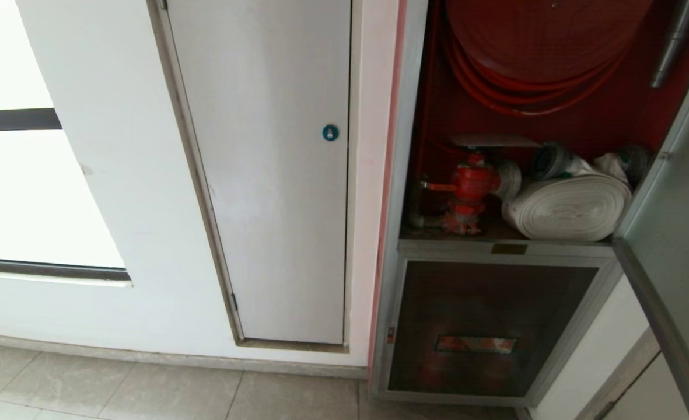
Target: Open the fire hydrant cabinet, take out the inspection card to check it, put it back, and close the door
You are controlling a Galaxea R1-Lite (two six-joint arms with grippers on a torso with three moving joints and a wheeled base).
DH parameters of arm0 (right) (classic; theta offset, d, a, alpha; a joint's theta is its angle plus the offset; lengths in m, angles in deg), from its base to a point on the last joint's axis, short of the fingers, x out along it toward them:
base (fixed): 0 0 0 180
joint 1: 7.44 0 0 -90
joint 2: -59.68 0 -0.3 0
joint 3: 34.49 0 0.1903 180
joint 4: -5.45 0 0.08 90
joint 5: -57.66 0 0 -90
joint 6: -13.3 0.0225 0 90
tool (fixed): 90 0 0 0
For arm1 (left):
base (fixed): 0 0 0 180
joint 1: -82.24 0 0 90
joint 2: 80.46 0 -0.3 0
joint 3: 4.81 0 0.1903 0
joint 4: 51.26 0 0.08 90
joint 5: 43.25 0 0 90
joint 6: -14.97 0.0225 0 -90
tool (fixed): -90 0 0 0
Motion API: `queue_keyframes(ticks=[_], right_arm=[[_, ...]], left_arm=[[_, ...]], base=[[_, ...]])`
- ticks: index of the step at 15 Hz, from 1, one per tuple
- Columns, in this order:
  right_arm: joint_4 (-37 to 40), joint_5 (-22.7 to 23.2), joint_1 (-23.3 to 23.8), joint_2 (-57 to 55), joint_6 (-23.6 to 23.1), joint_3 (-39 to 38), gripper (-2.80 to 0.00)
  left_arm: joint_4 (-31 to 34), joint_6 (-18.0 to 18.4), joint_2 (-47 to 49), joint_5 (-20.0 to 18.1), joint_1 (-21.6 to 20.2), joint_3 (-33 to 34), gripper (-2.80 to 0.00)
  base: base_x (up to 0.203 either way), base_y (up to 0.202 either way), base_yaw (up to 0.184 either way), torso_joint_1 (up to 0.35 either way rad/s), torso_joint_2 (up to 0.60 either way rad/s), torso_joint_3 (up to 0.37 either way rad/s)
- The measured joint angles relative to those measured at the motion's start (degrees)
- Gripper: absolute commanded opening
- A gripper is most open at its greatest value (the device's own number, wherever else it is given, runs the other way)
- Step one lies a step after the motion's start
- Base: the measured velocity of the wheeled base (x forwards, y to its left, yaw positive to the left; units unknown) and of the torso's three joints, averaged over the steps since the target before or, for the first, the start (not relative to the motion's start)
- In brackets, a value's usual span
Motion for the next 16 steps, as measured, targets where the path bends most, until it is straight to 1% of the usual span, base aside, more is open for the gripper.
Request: queue_keyframes(ticks=[2,5,7,9,11,14,16], right_arm=[[0.1,0.4,-4.5,0.1,-0.1,0.0,-2.8],[1.7,1.6,-13.5,0.1,-1.0,-0.3,-2.8],[4.5,1.9,-20.9,0.1,-1.5,-0.3,-2.8],[9.4,2.2,-28.4,0.1,-1.7,0.3,-2.8],[16.0,2.7,-34.5,-0.2,-1.7,2.9,-2.8],[26.7,3.3,-42.6,-3.9,-1.7,10.2,-2.8],[28.6,3.3,-46.8,-9.1,-1.7,14.8,-2.8]], left_arm=[[0.0,0.0,0.0,0.0,0.0,0.0,-2.8],[0.0,0.0,0.0,0.0,0.0,0.0,-2.8],[0.0,0.0,0.0,0.0,0.0,0.0,-2.8],[0.0,0.0,0.0,0.0,0.0,0.0,-2.8],[0.0,0.0,0.0,0.0,0.0,0.0,-2.8],[0.0,0.0,0.0,0.0,0.0,0.0,-2.8],[0.0,0.0,0.0,0.0,0.0,0.0,-2.8]], base=[[0.0,0.0,0.0,0.0,0.0,0.0],[0.0,0.0,0.0,0.0,0.0,0.0],[0.0,0.0,0.0,0.0,0.0,0.0],[0.0,0.0,0.0,0.0,0.0,0.0],[0.0,0.0,0.0,0.0,0.0,0.0],[0.0,0.0,0.0,0.0,0.0,0.0],[0.0,0.0,0.0,0.0,0.0,0.0]])
